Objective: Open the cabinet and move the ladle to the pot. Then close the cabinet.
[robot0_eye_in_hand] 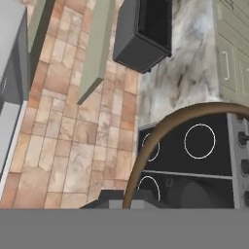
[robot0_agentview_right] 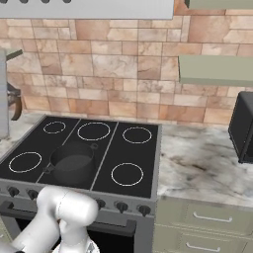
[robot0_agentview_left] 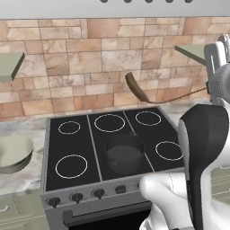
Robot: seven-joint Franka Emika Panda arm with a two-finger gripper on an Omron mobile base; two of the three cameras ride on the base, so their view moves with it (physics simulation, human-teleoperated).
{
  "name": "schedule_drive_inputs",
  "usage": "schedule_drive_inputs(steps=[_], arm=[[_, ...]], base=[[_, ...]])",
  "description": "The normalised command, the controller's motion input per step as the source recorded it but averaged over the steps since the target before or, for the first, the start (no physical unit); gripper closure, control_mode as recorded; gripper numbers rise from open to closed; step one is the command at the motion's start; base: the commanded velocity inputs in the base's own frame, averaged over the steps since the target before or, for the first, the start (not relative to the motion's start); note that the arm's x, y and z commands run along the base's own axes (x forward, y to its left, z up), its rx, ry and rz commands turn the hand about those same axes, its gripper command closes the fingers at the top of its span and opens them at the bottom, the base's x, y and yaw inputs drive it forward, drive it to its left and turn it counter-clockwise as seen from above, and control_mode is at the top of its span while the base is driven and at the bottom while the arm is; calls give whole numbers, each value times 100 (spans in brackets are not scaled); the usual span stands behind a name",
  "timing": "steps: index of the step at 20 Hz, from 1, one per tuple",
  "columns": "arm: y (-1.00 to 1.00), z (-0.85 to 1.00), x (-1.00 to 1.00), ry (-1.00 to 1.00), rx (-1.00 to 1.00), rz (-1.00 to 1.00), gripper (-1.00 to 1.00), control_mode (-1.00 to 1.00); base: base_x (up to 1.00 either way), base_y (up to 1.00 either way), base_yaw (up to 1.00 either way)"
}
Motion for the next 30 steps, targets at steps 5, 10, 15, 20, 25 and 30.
schedule_drive_inputs(steps=[5, 10, 15, 20, 25, 30], arm=[[-8, -38, 0, 1, 2, 0, 100, -100], [-5, -55, 0, 0, 5, 2, 100, -100], [-10, -52, 23, 0, 1, 1, 100, -100], [-15, -29, 53, 1, 1, 0, 100, -100], [-6, -18, 54, 0, 0, 4, 100, -100], [-9, -34, 34, 7, 0, 1, 100, -100]], base=[[0, 0, 0], [0, 0, 0], [0, 0, 0], [0, 0, 0], [0, 0, 0], [0, 0, 0]])
